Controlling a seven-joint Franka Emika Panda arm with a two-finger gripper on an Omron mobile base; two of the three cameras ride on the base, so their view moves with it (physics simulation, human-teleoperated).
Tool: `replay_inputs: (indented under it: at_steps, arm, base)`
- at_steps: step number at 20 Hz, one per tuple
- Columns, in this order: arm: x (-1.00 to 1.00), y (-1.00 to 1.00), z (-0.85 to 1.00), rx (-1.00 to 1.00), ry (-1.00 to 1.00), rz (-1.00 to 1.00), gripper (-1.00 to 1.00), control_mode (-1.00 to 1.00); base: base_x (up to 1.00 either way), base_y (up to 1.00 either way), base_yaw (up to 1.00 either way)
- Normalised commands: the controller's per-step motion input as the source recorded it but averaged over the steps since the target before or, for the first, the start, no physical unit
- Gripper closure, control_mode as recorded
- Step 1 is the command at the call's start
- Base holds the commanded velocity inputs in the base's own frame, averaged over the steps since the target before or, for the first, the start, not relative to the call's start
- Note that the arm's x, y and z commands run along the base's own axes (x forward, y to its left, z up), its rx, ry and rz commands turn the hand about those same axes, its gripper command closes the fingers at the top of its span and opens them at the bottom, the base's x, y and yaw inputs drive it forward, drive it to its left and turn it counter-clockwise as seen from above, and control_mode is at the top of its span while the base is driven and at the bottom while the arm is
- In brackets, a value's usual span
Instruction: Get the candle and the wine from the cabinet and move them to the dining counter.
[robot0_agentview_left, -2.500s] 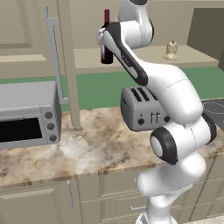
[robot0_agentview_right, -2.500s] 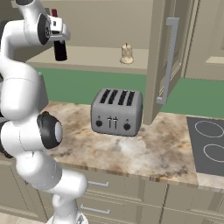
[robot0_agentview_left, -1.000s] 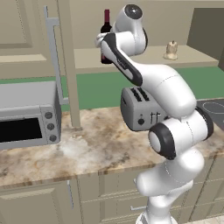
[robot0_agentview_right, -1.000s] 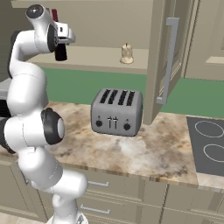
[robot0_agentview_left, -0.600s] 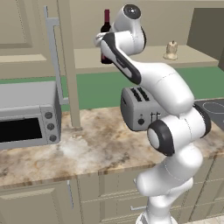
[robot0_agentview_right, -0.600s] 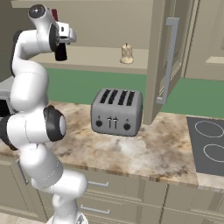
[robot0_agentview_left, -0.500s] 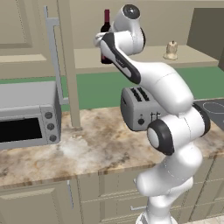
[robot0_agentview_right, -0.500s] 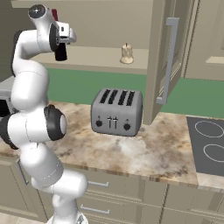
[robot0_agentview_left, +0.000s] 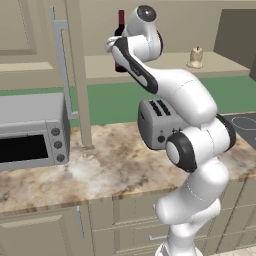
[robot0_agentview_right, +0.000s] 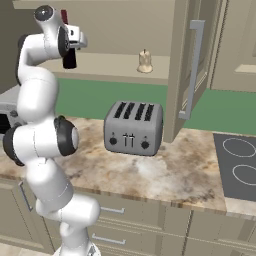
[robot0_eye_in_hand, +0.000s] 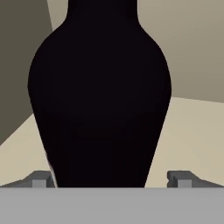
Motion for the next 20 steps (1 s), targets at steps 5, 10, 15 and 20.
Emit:
replay_inputs:
  at_steps: [5,10,15,20]
  arm:
    - [0.11,0.0,0.0,0.0,0.0,0.0,-1.0,-1.0]
    - [0.05,0.0,0.0,0.0,0.0,0.0,1.0,-1.0]
    - [0.0,0.0,0.0,0.0,0.0,0.0,1.0,-1.0]
    - [0.0,0.0,0.0,0.0,0.0,0.0,1.0,-1.0]
  base:
    - [0.0,0.0,0.0]
    - [0.0,0.0,0.0]
    - [0.0,0.0,0.0]
    - [0.0,0.0,0.0]
